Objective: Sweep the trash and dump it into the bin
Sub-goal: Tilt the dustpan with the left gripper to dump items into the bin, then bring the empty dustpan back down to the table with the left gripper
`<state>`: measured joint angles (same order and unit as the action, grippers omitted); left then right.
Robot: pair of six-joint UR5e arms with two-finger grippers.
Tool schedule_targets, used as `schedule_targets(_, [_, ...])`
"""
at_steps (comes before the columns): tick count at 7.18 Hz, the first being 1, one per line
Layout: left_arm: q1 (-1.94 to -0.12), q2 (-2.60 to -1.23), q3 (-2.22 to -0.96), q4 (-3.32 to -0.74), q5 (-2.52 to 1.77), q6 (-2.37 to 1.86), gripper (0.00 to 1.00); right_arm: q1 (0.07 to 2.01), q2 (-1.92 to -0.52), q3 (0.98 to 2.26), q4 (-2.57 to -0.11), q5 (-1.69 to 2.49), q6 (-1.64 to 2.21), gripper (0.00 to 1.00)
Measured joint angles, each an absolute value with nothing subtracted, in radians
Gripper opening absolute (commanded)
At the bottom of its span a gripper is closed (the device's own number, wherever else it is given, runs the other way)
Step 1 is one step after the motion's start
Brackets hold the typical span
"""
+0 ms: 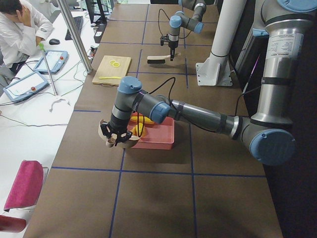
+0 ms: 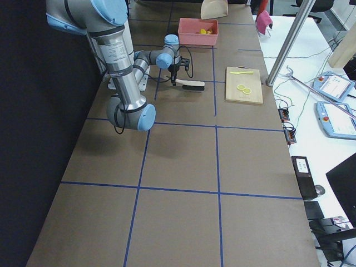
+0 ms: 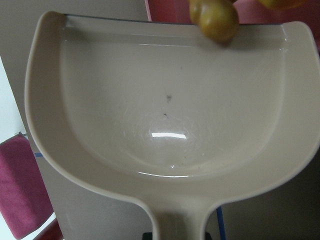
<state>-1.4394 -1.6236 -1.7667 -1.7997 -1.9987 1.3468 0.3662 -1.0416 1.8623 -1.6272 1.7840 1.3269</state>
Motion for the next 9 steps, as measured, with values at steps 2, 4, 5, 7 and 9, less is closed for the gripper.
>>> schedule_targets(2, [-1.439,-1.623,-1.766,-1.799,-2.0,1.347,0.0,0.367,-1.042,1.862,-1.626,1.784,1.327,0.0])
schedule_targets(4, [-1.439,-1.624,-1.753,-1.797,-2.042,1.336,0.0,0.367,-1.041,1.863,-1.626,1.784,1.327,0.0])
schedule_targets(5, [-1.439,-1.625,-1.74,-1.797,-2.099,1.303,0.0,0.367,-1.041,1.865,-1.625,1.785,1.327,0.0])
schedule_targets(7, [-1.44,-1.621,-1.734,-1.799,-2.275,1.132,0.0,0.368,-1.041,1.869,-1.625,1.785,1.328,0.0])
schedule_targets(9, [-1.44,-1.622,-1.748,-1.813,-2.444,0.927,0.0,0.368,-1.042,1.87,-1.625,1.786,1.328,0.0])
